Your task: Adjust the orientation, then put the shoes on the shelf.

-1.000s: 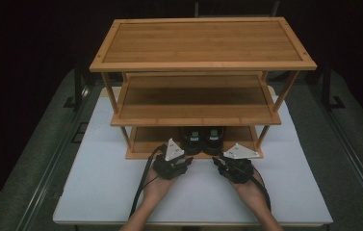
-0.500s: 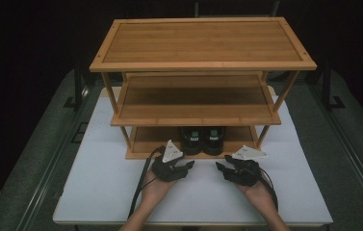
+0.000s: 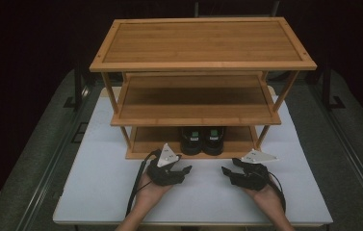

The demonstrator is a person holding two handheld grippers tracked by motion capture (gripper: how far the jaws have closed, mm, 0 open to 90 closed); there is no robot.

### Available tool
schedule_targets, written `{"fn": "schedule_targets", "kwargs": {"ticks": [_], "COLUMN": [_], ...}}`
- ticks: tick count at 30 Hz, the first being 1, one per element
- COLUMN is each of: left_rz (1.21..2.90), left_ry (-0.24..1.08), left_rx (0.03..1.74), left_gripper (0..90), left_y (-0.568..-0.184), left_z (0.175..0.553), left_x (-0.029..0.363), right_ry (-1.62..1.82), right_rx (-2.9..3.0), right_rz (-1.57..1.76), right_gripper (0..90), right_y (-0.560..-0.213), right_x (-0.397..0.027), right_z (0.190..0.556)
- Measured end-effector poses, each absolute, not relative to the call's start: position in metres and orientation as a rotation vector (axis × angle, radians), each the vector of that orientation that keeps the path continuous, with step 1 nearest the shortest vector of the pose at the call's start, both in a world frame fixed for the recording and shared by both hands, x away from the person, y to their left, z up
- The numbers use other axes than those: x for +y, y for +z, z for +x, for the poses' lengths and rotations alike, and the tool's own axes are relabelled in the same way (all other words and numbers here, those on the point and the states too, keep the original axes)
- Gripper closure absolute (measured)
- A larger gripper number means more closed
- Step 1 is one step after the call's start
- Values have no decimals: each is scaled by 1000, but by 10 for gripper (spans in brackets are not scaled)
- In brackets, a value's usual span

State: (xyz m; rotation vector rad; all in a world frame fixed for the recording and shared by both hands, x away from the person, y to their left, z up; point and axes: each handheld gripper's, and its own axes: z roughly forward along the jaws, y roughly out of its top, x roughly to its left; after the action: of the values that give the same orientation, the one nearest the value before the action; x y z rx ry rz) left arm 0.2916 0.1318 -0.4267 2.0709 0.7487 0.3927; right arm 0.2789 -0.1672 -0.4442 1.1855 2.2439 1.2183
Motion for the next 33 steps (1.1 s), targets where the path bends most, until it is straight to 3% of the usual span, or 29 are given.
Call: {"fn": "schedule_targets", "kwargs": {"ticks": [4,33], "left_rz": [2041,2058], "left_ry": [372,389], "left_rx": [772,750], "left_gripper": [407,360], "left_y": [-427,-419], "left_z": [291,279], "left_x": [140,166], "right_ry": [1227,1259], "right_rx": [2255,2234], "right_rz": [1194,1207], "right_gripper": [418,393], "right_y": [-445,-445], "right_x": [-171,-211], "right_z": [278,257]}}
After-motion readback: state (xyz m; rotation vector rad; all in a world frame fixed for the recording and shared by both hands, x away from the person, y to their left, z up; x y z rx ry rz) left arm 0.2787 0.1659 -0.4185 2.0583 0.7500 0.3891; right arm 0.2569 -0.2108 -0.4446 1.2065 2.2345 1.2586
